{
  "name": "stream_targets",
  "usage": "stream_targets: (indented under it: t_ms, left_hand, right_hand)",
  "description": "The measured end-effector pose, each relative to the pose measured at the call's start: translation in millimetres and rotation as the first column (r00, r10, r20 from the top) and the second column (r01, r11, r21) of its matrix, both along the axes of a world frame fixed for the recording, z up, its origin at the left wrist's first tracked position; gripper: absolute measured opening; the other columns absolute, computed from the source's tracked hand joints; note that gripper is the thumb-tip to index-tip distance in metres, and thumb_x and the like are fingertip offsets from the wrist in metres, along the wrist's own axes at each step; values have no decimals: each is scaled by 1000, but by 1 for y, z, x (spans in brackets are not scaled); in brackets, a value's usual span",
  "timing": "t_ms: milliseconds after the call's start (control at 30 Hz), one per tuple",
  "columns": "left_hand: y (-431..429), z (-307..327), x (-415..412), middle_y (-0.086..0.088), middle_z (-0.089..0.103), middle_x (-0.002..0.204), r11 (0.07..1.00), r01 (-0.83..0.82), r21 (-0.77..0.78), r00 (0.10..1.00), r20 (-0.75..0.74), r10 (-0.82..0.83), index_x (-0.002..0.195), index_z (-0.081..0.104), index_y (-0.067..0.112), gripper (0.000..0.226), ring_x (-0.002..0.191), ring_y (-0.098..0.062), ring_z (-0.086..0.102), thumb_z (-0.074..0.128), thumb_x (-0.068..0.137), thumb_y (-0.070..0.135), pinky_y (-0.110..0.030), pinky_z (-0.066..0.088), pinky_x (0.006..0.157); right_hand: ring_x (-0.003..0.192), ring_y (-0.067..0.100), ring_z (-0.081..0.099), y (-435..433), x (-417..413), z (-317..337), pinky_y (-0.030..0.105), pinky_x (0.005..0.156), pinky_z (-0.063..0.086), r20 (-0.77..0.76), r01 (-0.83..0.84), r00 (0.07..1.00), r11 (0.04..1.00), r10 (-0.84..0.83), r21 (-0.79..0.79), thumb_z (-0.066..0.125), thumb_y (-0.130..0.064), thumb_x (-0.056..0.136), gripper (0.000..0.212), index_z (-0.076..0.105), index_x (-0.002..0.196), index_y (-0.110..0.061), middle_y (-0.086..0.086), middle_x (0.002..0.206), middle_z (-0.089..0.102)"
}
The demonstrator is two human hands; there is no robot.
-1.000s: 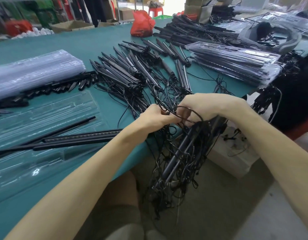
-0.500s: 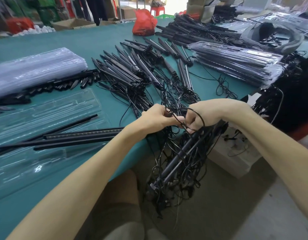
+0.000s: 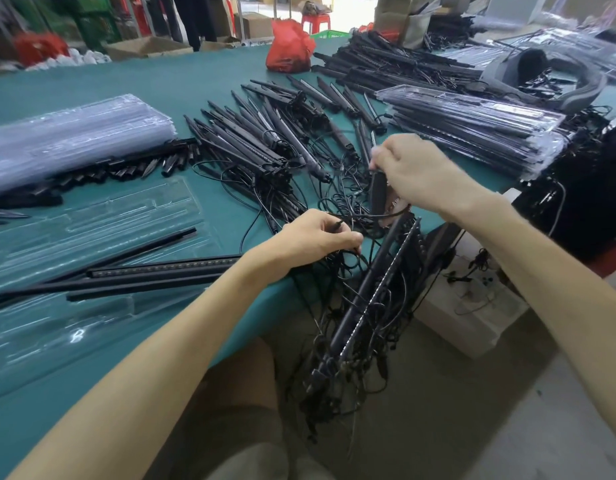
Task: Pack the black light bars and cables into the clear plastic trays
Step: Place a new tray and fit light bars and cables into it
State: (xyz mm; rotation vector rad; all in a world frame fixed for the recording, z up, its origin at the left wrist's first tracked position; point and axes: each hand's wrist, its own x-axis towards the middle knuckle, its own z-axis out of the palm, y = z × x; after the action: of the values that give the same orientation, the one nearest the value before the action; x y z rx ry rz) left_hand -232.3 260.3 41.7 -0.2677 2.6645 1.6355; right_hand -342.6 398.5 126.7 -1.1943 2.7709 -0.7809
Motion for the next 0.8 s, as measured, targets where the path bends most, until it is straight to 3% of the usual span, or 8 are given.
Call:
stream_targets:
  t_ms: [100, 200, 233, 300, 433, 567, 700, 800]
  left_hand:
    - [0, -2, 0, 3, 49, 66, 1000, -8, 3, 1000, -8, 8, 77, 74, 14, 34, 65, -12, 38, 69, 93, 43, -28, 32, 65]
    - [-1, -4, 0, 8, 58, 68, 997, -16, 80, 996, -89, 23, 91, 75, 12, 28, 64, -9, 46, 70, 93, 39, -19, 38, 64]
    - [-2, -3, 1, 9, 67, 76, 994, -2, 110, 994, -105, 14, 98, 77, 15, 24, 71, -10, 56, 70, 94, 38, -19, 44, 72]
    - [-7, -1, 3, 10, 75, 106, 988, 43, 147, 991, -129, -24, 110, 77, 24, 20, 104, -8, 66, 65, 97, 34, -24, 45, 99]
    - [-22, 0, 12, 11, 73, 117, 980, 84, 178, 984, -168, -54, 104, 77, 19, 18, 116, -4, 62, 64, 97, 29, -28, 38, 103]
    - [-18, -5, 12, 15, 71, 76, 982, -42, 183, 978, -194, 78, 71, 66, 6, 32, 76, -3, 62, 77, 89, 31, -19, 42, 79]
    - [-11, -5, 9, 0, 61, 72, 943, -179, 280, 952, -192, 238, 76, 71, 3, 30, 73, -10, 53, 81, 83, 31, -28, 39, 77]
    - [-14, -2, 10, 5, 61, 65, 920, -214, 327, 950, -149, 274, 67, 75, 21, 22, 61, -3, 52, 78, 85, 31, -26, 36, 68]
  right_hand:
    - [54, 21, 62, -3, -2, 4, 15, 41, 44, 122, 80, 991, 959, -48, -273, 38, -25, 107, 31, 57, 84, -16, -6, 62, 47]
    - [48, 30, 68, -10, 2, 10, 56, 61, 59, 287, 103, 958, 907, 21, -408, 39, -24, 105, 31, 58, 89, -7, -8, 47, 51]
    - [52, 33, 70, -13, 5, 11, 64, 66, 57, 338, 110, 940, 893, 49, -436, 39, -23, 105, 31, 58, 91, -3, -8, 53, 57]
    - [59, 40, 71, -20, 11, 12, 69, 66, 55, 433, 144, 896, 858, 99, -493, 40, -18, 104, 28, 56, 92, 2, 12, 73, 61]
    - [58, 29, 70, -32, 18, 13, 53, 60, 61, 578, 262, 797, 761, 177, -594, 40, -11, 105, 22, 53, 91, -1, 17, 83, 53]
    - [59, 19, 69, -34, 24, 2, 45, 71, 63, 667, 261, 687, 758, 289, -597, 36, -14, 109, 29, 54, 92, 2, 14, 76, 60]
    - [89, 31, 75, -24, 21, -14, 42, 82, 62, 701, 259, 645, 776, 304, -575, 30, -18, 111, 42, 58, 118, 11, 27, 106, 71]
    - [97, 28, 74, -9, 15, -26, 37, 82, 62, 692, 218, 666, 814, 280, -539, 33, -10, 109, 33, 58, 126, 2, 24, 113, 70]
